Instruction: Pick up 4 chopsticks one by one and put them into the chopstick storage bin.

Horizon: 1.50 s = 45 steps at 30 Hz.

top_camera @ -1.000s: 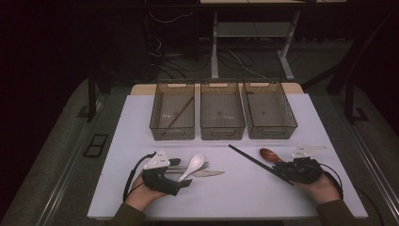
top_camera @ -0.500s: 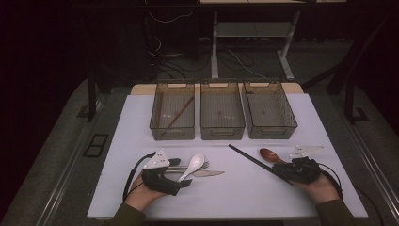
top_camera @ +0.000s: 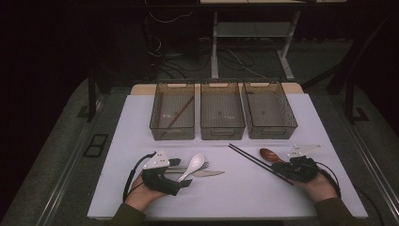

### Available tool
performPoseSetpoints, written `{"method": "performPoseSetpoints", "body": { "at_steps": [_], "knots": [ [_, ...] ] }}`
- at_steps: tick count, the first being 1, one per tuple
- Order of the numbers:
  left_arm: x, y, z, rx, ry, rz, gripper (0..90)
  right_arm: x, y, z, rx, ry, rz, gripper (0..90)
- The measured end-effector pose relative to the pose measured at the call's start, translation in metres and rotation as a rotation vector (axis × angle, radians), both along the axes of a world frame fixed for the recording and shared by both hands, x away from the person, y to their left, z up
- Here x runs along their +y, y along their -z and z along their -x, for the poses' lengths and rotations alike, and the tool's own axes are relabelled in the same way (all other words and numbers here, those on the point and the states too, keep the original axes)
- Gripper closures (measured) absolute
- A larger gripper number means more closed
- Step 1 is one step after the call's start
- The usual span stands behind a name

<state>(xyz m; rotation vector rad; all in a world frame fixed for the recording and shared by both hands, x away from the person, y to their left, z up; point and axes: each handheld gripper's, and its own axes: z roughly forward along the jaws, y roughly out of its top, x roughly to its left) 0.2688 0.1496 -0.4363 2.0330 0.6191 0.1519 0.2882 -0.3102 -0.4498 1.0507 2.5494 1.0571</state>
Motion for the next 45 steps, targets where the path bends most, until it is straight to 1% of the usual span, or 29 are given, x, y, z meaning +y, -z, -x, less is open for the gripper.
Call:
{"method": "performPoseSetpoints", "body": {
  "at_steps": [2,4,8,12,17,22,24,26,29,32,35,40,41,43,45],
  "knots": [
    [0.0,0.0,0.0,-0.002,0.004,-0.004,13.4,0.0,0.0,-0.001,-0.003,-0.007,0.0,83.7],
    [-0.001,0.0,0.0,-0.002,0.003,0.001,13.4,0.0,0.0,-0.002,-0.002,-0.011,0.0,83.7],
    [-0.001,0.001,0.0,-0.002,0.005,0.0,13.4,0.0,0.0,-0.002,-0.004,-0.026,0.01,83.7],
    [-0.001,0.001,0.0,-0.002,0.006,-0.006,13.4,0.003,-0.001,-0.002,-0.013,-0.045,0.045,83.7],
    [-0.001,0.001,0.0,-0.003,0.006,-0.003,13.4,0.002,-0.001,-0.004,-0.004,-0.054,0.038,84.7],
    [-0.001,0.001,0.0,0.0,0.005,-0.004,13.4,0.003,-0.002,-0.004,-0.011,-0.066,0.049,85.2],
    [-0.001,0.001,0.0,0.0,0.005,-0.002,13.4,0.002,-0.002,-0.004,-0.007,-0.071,0.042,85.2],
    [0.0,0.0,0.0,-0.003,0.009,-0.007,13.4,0.002,-0.003,-0.004,-0.002,-0.089,0.028,85.2],
    [0.0,0.0,0.0,-0.001,0.007,-0.005,13.4,0.003,-0.005,-0.003,-0.008,-0.106,0.024,85.2],
    [0.001,0.0,0.0,-0.001,0.005,-0.003,13.4,0.003,-0.009,-0.001,-0.013,-0.107,0.012,85.2],
    [0.002,-0.001,0.0,-0.001,0.001,0.0,13.4,-0.001,-0.012,0.0,-0.017,-0.104,-0.011,85.3],
    [0.005,-0.003,0.002,-0.001,-0.02,0.017,13.3,-0.005,-0.02,0.002,-0.033,-0.1,-0.046,85.3],
    [0.006,-0.003,0.004,0.004,-0.023,0.023,13.3,-0.006,-0.021,0.003,-0.037,-0.1,-0.051,85.3],
    [0.007,-0.002,0.008,0.001,-0.025,0.028,13.3,-0.008,-0.023,0.004,-0.046,-0.104,-0.068,85.3],
    [0.009,-0.003,0.011,0.0,-0.028,0.023,13.2,-0.009,-0.027,0.005,-0.055,-0.104,-0.082,85.3]
  ]
}}
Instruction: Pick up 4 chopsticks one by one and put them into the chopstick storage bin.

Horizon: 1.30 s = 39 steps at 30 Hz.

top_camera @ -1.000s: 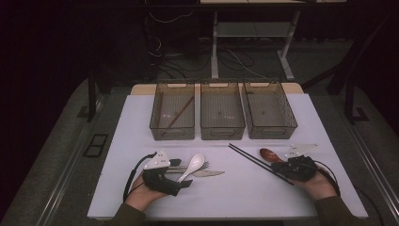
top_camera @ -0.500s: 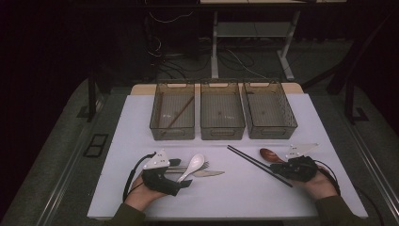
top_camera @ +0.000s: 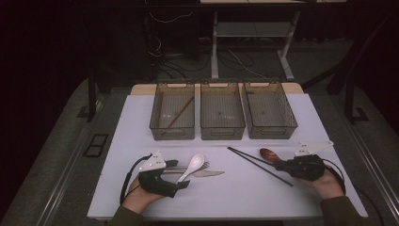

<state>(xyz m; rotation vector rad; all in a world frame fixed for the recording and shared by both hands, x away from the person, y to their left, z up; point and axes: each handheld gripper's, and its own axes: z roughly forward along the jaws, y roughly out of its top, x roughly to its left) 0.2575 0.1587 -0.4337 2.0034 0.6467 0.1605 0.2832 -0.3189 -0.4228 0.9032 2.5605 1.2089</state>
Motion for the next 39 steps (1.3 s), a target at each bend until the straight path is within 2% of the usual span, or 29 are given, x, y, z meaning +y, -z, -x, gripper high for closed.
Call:
{"method": "performPoseSetpoints", "body": {
  "at_steps": [5,12,18,22,25,34,39],
  "knots": [
    [0.001,0.0,-0.001,0.0,-0.017,0.008,11.7,-0.001,-0.007,0.002,-0.025,-0.004,-0.048,85.3],
    [-0.001,0.002,-0.004,0.002,-0.008,-0.003,8.0,-0.001,-0.016,0.001,-0.028,-0.012,-0.12,85.2],
    [-0.005,0.003,-0.006,0.002,-0.005,0.004,0.1,0.006,-0.023,-0.003,-0.046,-0.017,-0.148,85.2],
    [-0.004,0.006,-0.007,0.003,-0.001,-0.013,0.0,0.01,-0.028,-0.008,-0.059,-0.016,-0.165,85.2],
    [-0.003,0.007,-0.007,0.011,-0.009,0.0,0.0,0.012,-0.031,-0.01,-0.061,-0.013,-0.172,85.2],
    [0.0,0.005,-0.003,-0.021,-0.018,-0.018,0.0,0.023,-0.041,-0.02,-0.072,-0.006,-0.202,85.2],
    [0.001,0.005,-0.001,-0.016,-0.005,-0.025,0.0,0.034,-0.045,-0.029,-0.079,-0.007,-0.215,85.2]
  ]
}}
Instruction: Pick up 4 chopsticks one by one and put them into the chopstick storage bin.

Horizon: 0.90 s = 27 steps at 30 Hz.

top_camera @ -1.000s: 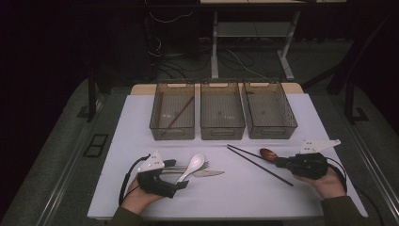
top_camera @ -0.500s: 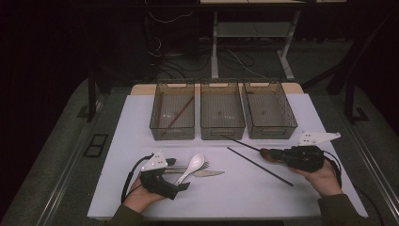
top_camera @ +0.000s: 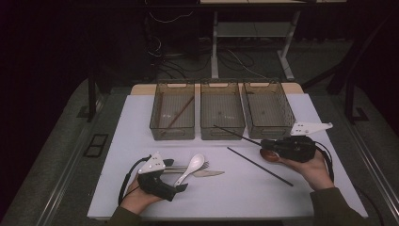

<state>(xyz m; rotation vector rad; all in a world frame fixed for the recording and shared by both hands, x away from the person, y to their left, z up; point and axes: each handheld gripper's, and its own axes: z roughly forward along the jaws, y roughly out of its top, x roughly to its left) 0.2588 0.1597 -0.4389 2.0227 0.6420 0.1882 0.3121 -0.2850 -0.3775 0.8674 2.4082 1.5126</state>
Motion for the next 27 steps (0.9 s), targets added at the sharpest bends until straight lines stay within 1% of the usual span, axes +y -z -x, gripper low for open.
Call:
{"method": "performPoseSetpoints", "body": {
  "at_steps": [1,2,3,6,11,13,14,16,19,24,27],
  "knots": [
    [0.0,0.0,0.0,-0.002,0.001,-0.001,0.0,0.002,-0.001,-0.002,-0.004,0.001,0.001,85.1],
    [-0.001,0.0,0.001,0.003,-0.005,-0.016,0.0,0.004,-0.002,-0.003,-0.002,0.004,0.001,85.1],
    [-0.001,0.0,0.001,0.005,-0.014,-0.02,0.0,0.007,-0.003,-0.004,-0.003,0.004,0.002,85.1],
    [-0.001,-0.001,0.002,0.015,-0.018,-0.012,0.0,0.014,-0.006,-0.009,-0.007,0.002,0.008,85.2],
    [-0.001,-0.001,0.003,0.002,-0.017,-0.018,0.0,0.027,-0.008,-0.015,-0.007,0.011,0.033,85.1],
    [-0.001,-0.001,0.002,0.0,-0.017,-0.011,0.0,0.033,-0.01,-0.019,-0.008,0.01,0.039,85.1],
    [-0.001,-0.001,0.003,0.0,-0.021,-0.004,0.0,0.036,-0.01,-0.02,-0.011,0.014,0.042,85.1],
    [-0.001,-0.002,0.002,-0.009,-0.023,-0.006,0.0,0.042,-0.012,-0.025,-0.01,0.017,0.036,85.1],
    [-0.002,-0.003,0.003,-0.022,-0.018,-0.011,0.0,0.053,-0.015,-0.031,-0.02,0.016,0.039,85.1],
    [-0.003,-0.004,0.002,-0.024,-0.017,-0.004,0.0,0.074,-0.021,-0.043,-0.022,0.019,0.053,85.1],
    [-0.003,-0.004,0.003,-0.025,-0.014,-0.007,0.0,0.088,-0.023,-0.051,-0.022,0.024,0.071,85.1]
  ]
}}
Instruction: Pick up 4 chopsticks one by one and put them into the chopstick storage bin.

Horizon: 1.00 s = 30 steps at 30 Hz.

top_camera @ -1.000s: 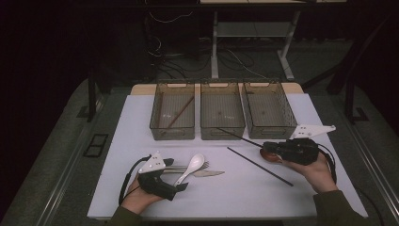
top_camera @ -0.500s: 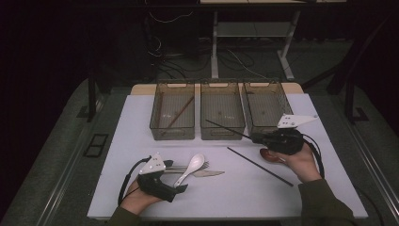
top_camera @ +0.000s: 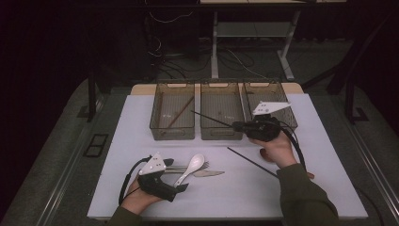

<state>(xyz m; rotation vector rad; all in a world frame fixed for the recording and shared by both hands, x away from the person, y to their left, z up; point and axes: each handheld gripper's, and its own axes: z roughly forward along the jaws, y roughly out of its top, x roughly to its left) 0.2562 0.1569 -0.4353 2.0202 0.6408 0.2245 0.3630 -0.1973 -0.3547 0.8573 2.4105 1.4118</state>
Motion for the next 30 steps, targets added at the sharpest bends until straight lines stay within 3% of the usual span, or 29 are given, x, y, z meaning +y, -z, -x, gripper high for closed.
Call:
{"method": "performPoseSetpoints", "body": {
  "at_steps": [10,30],
  "knots": [
    [0.0,0.0,0.002,-0.005,0.006,-0.021,0.0,0.037,0.003,-0.023,0.014,0.036,0.008,85.1],
    [-0.002,-0.001,0.003,-0.023,0.011,-0.023,0.0,0.105,0.01,-0.067,0.045,0.095,0.061,85.1]
  ]
}}
